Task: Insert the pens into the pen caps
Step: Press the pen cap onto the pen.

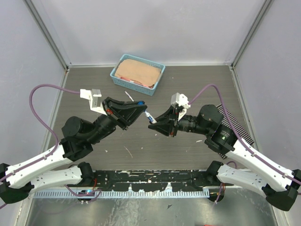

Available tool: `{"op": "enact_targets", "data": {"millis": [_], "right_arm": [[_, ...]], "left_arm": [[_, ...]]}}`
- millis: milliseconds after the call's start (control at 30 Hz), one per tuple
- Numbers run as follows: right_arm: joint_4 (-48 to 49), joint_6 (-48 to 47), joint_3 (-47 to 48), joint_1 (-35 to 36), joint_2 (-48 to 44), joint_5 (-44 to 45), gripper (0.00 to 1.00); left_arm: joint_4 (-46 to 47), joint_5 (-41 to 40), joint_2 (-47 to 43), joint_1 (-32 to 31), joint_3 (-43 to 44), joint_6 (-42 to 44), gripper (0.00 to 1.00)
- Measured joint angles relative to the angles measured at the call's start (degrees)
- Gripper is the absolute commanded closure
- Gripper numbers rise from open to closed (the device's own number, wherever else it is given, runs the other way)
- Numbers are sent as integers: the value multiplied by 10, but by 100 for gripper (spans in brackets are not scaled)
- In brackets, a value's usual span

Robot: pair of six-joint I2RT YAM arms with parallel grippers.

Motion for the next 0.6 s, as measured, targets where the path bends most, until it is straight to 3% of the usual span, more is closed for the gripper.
{"op": "enact_targets", "data": {"millis": [600], "right_arm": [[0,0,0,0,-6,0,100]], "left_arm": [[6,-11,-4,0,0,-2,100]]}}
